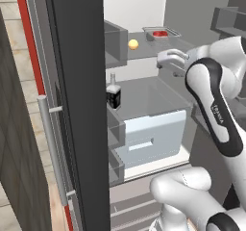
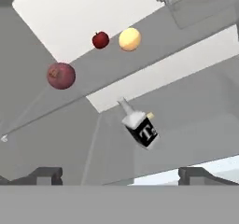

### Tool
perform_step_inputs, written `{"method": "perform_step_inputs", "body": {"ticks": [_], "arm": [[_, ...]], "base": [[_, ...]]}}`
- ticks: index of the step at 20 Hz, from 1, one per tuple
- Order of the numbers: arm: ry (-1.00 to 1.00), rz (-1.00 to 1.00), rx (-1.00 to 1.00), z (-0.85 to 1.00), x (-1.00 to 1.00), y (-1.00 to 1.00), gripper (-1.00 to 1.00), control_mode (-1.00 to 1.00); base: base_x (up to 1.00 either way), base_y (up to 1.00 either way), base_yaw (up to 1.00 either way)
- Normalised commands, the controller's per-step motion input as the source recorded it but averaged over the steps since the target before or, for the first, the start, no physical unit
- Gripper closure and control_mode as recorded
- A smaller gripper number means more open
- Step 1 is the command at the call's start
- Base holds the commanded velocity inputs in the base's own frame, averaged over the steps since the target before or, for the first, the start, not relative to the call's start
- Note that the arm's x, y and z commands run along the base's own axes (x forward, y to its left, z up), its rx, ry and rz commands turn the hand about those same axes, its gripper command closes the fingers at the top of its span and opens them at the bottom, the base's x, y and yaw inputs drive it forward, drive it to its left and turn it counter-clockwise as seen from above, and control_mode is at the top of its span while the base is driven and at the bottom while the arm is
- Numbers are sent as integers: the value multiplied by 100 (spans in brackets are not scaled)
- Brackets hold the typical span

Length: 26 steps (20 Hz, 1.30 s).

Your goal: Place the tupperware on the top shelf of the fridge. Make space for the tupperware among the existing items by rearranging them on the shelves if needed. Close the fridge door when finished.

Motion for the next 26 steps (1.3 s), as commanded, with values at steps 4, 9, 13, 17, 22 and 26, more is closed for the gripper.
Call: {"method": "perform_step_inputs", "body": {"ticks": [4, 9, 13, 17, 22, 26], "arm": [[31, 38, -52, -26, -93, 37, -100, -100], [25, 15, -33, -4, -67, 3, -100, -100], [5, 0, -21, -32, -49, 0, -100, -100], [-2, -6, -18, -58, -4, -11, -100, -100], [-10, -5, -13, -79, -6, -22, -100, -100], [-12, -2, -3, -39, -15, -6, -100, -100]], "base": [[0, 0, 0], [0, 0, 0], [0, 0, 0], [0, 0, 0], [0, 0, 0], [0, 0, 0]]}}
